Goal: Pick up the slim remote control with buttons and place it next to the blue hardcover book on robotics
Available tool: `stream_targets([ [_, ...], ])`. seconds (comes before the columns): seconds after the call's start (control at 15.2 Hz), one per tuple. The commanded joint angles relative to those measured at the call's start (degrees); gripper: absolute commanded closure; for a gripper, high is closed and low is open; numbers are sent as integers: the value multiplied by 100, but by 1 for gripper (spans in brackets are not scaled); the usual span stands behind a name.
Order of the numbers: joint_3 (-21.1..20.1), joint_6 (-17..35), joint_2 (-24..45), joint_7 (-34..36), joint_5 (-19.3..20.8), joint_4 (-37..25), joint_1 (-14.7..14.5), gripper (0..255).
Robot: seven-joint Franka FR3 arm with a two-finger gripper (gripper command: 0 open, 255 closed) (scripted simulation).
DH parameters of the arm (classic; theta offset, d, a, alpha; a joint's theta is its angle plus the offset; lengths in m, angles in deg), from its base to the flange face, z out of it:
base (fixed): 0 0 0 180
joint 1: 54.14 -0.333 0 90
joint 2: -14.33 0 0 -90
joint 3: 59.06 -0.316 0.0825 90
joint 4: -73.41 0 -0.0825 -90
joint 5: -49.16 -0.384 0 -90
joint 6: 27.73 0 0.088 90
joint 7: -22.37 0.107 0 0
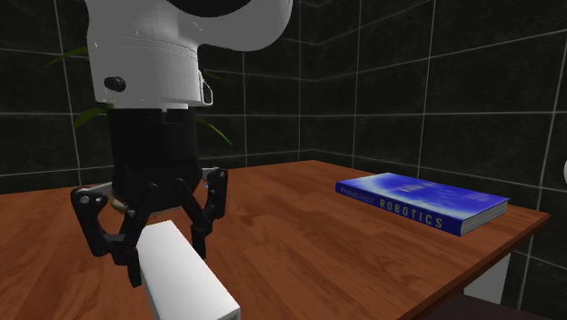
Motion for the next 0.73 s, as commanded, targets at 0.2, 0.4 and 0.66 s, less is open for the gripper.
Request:
stream_targets([
  [0.2,16,-391,-186,-68,-84,-220,5,255],
  [0.4,176,-383,-353,-384,-140,-59,131,255],
  [0.66,507,-341,-596,-995,-190,215,379,255],
])
